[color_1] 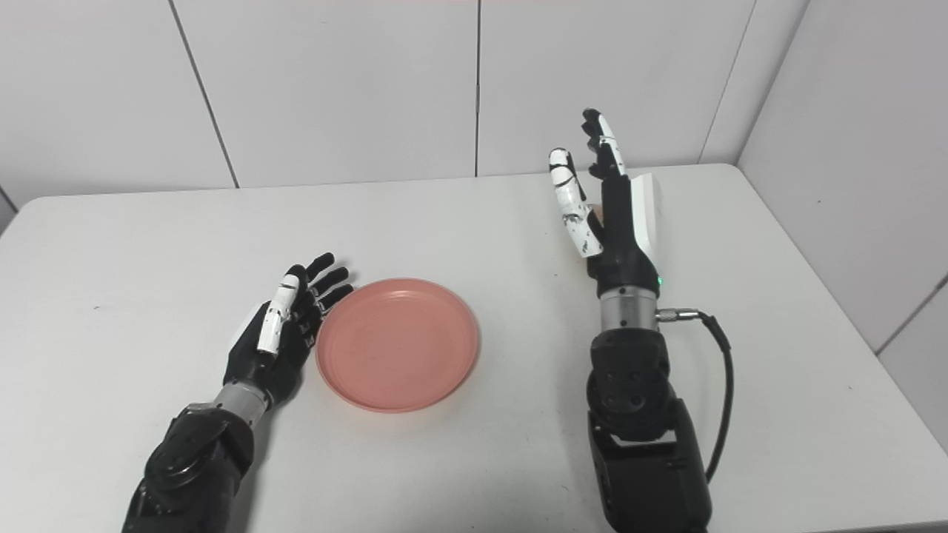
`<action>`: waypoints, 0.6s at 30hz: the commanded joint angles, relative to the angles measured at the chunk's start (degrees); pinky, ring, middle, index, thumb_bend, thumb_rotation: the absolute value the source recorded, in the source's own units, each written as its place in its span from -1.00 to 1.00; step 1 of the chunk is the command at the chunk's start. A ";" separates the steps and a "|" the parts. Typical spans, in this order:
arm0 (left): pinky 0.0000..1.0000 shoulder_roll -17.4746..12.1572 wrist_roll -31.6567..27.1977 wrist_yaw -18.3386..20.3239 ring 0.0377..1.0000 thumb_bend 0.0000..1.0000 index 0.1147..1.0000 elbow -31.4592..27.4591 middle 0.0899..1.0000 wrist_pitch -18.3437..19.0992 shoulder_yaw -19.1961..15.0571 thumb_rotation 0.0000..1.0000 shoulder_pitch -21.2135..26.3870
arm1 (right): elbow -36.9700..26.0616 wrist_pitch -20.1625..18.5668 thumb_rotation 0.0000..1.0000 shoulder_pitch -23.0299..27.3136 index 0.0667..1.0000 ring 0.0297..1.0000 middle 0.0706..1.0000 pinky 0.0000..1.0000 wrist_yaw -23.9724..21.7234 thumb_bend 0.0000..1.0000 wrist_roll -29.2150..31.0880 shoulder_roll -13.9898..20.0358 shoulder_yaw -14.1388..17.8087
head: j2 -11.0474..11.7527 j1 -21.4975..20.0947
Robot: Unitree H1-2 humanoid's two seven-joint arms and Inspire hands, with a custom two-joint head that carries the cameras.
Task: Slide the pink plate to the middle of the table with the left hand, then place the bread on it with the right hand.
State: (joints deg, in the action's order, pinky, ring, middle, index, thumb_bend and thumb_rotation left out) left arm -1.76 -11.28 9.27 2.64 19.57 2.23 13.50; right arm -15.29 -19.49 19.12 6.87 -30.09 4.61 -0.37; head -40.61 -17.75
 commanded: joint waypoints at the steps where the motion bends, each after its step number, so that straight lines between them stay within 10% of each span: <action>1: 0.74 -0.45 -0.16 0.46 0.73 -0.31 0.74 0.03 0.75 1.47 0.05 1.00 -0.58 | -1.25 -2.90 0.98 3.81 0.83 0.81 0.83 0.69 -0.63 0.06 -2.76 1.29 -0.04 | -0.01 -0.53; 18: 0.76 -0.75 -0.73 1.77 0.75 -0.29 0.76 -0.15 0.77 2.33 -0.53 1.00 -0.63 | 12.54 -7.42 0.39 14.09 0.96 0.72 0.89 0.40 -10.61 0.93 -25.10 3.12 6.38 | 0.37 -2.38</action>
State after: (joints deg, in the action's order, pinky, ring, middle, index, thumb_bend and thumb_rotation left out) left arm -2.03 -11.38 10.34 2.05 20.57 1.69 13.36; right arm -2.45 -27.25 29.22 -2.86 -52.79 6.85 5.25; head -40.17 -20.21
